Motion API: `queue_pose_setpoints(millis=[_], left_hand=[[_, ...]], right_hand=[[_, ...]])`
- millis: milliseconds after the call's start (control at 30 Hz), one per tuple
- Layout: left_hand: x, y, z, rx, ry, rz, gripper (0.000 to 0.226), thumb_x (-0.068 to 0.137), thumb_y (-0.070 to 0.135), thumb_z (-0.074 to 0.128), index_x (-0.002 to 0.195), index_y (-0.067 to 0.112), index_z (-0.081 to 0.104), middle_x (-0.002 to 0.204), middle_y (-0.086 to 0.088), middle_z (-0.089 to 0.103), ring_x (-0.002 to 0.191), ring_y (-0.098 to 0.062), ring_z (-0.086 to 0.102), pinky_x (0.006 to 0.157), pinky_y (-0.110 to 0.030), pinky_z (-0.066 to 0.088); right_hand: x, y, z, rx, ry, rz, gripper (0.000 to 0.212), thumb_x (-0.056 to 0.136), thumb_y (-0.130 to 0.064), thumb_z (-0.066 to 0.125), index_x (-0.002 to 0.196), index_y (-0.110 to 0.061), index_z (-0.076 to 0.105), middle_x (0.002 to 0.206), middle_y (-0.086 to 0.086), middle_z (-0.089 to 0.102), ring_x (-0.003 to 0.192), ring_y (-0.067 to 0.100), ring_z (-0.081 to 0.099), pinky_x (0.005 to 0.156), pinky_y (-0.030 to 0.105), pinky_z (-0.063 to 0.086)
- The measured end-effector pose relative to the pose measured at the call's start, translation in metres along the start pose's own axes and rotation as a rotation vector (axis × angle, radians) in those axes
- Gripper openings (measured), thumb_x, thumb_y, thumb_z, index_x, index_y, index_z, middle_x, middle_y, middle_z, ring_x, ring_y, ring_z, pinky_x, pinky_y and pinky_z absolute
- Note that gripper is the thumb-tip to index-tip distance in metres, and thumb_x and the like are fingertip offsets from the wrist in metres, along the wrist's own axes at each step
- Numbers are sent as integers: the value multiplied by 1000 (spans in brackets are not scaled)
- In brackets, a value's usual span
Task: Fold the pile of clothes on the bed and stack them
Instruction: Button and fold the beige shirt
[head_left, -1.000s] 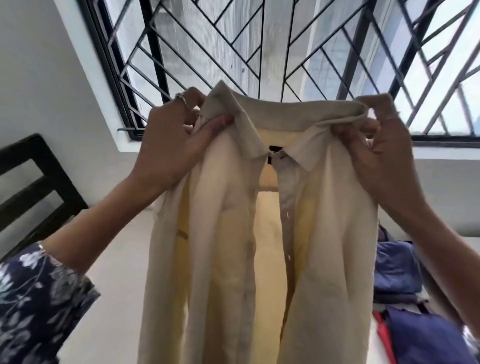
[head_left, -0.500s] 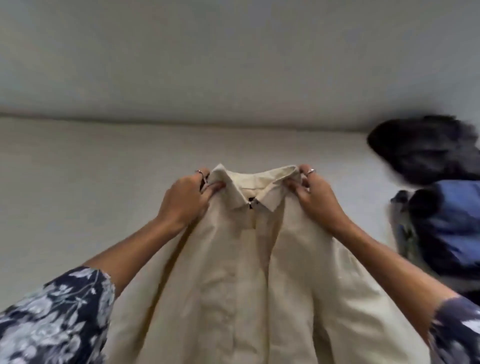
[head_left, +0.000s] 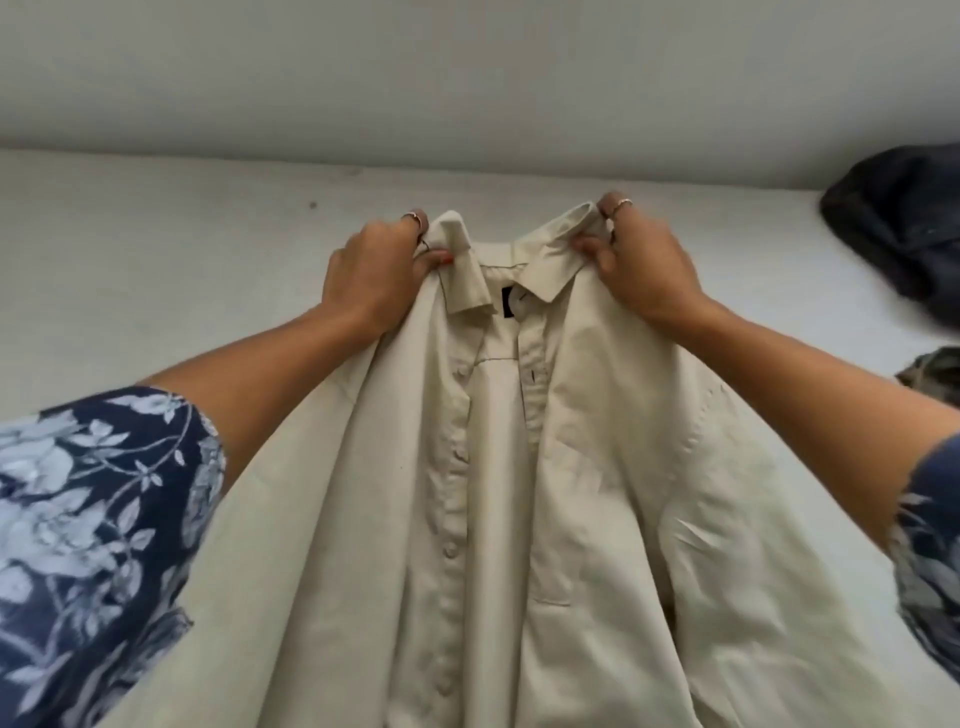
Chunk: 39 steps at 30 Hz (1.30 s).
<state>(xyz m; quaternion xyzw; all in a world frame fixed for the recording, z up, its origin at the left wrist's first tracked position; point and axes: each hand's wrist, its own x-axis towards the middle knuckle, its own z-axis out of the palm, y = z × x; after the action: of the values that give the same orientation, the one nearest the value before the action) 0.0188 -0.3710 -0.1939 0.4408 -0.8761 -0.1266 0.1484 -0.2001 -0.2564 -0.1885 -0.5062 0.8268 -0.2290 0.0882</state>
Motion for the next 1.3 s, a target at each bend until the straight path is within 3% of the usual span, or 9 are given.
queue_pose_setpoints(millis=[133,200,300,433,633,833,1100,1233,1300], left_hand=[[30,7,9,111,17,-14,34,94,32,55,120,11,48,114,-16,59,104,-39,55,74,-41,38],[20,10,19,161,98,43,42,88,10,58,128,11,46,125,-15,52,112,-38,49,85,-45,40],[-21,15,44,-16,97,242,29,85,2,55,113,6,57,110,-16,57,96,-38,56,75,-49,50],[-64,14,73,-145,-99,163,22,95,22,50,108,13,64,99,-5,56,89,-31,58,64,-47,52],[-70,17,81,-65,-8,22,25,89,27,49,107,18,64,100,-2,59,93,-27,59,72,-40,51],[-75,13,85,-341,36,-114,21,93,25,57,111,16,63,106,1,61,100,-18,57,83,-34,49],[-66,19,89,-317,35,-144,9,89,15,62,97,12,64,94,-4,65,88,-25,60,76,-34,46],[-53,42,64,-447,-6,-102,0,92,13,57,92,13,57,85,-1,65,77,-19,61,69,-36,50],[-55,53,67,-460,-83,-80,8,91,13,55,98,12,59,89,-4,66,82,-21,64,73,-36,51]], right_hand=[[26,-5,12,-317,121,10,37,99,-33,46,129,-13,42,111,17,62,103,39,57,69,38,34],[15,-1,25,-406,190,-12,41,96,-21,50,135,-11,40,120,20,54,111,40,49,83,43,36],[-34,-1,55,-183,228,-170,47,84,4,52,131,-4,48,126,21,48,114,38,44,95,46,39],[-94,-9,91,122,112,-92,12,91,-11,54,101,-6,59,100,13,57,91,35,56,78,43,46],[-95,-21,110,64,196,128,37,78,-35,60,102,-7,60,98,10,59,93,32,56,80,37,43],[-97,-29,121,17,295,167,26,82,-18,53,100,-2,62,95,13,62,89,31,60,84,30,39],[-91,-27,122,34,282,253,20,83,-17,48,88,-6,63,86,10,62,71,31,59,70,30,38],[-77,-31,94,455,232,346,8,89,-11,56,81,-10,58,82,7,60,67,17,54,61,19,33],[-75,-33,89,612,181,369,11,89,-12,59,78,-12,57,76,6,62,66,18,56,61,23,40]])
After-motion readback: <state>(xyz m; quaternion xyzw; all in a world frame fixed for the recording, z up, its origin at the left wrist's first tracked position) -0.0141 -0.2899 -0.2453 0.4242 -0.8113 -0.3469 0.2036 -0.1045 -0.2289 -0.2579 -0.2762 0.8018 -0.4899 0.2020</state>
